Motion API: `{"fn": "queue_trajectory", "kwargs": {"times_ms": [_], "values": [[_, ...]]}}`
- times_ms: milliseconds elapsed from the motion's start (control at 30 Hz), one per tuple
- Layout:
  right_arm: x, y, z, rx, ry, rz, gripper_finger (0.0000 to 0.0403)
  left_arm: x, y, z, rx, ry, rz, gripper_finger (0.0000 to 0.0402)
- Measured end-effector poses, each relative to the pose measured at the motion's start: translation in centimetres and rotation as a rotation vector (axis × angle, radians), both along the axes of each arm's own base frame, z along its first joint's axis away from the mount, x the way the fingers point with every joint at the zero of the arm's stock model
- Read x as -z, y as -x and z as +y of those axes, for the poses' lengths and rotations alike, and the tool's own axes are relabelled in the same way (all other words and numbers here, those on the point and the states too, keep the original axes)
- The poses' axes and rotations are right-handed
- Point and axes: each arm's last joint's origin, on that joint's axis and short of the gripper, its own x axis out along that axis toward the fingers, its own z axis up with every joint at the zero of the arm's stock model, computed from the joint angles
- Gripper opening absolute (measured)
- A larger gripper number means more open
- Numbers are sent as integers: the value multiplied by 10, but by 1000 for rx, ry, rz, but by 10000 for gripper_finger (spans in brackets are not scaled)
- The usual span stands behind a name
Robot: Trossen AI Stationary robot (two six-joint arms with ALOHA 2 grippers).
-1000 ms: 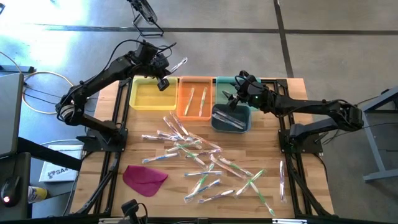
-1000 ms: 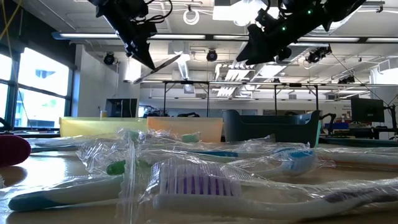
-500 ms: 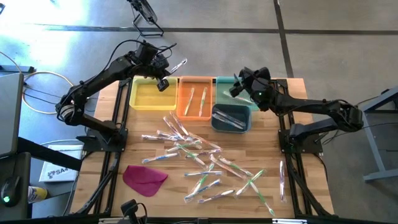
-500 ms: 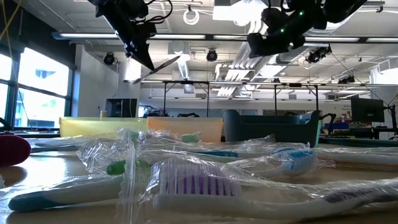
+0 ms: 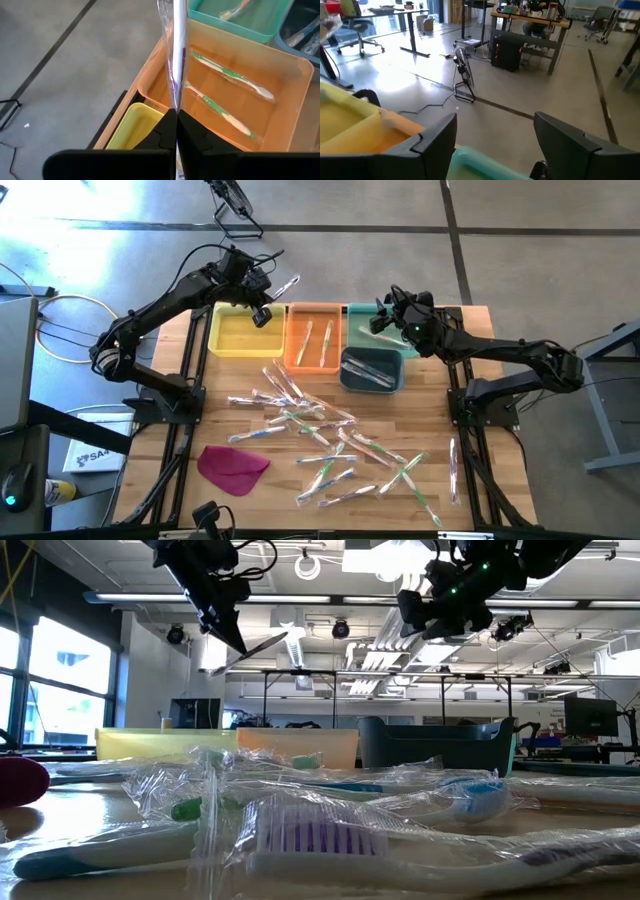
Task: Pick & Place Toothbrushes
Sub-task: Put the violet toothbrush into the yellow bin
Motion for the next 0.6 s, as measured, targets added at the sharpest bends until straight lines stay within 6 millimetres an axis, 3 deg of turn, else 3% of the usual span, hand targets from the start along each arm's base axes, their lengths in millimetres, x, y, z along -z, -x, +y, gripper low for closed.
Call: {"fn": "queue_trajectory", "kwargs": {"times_ms": [600], "values": [[1, -4, 2, -137, -32, -16, 259, 18, 14, -9, -71, 89, 238, 0]]}}
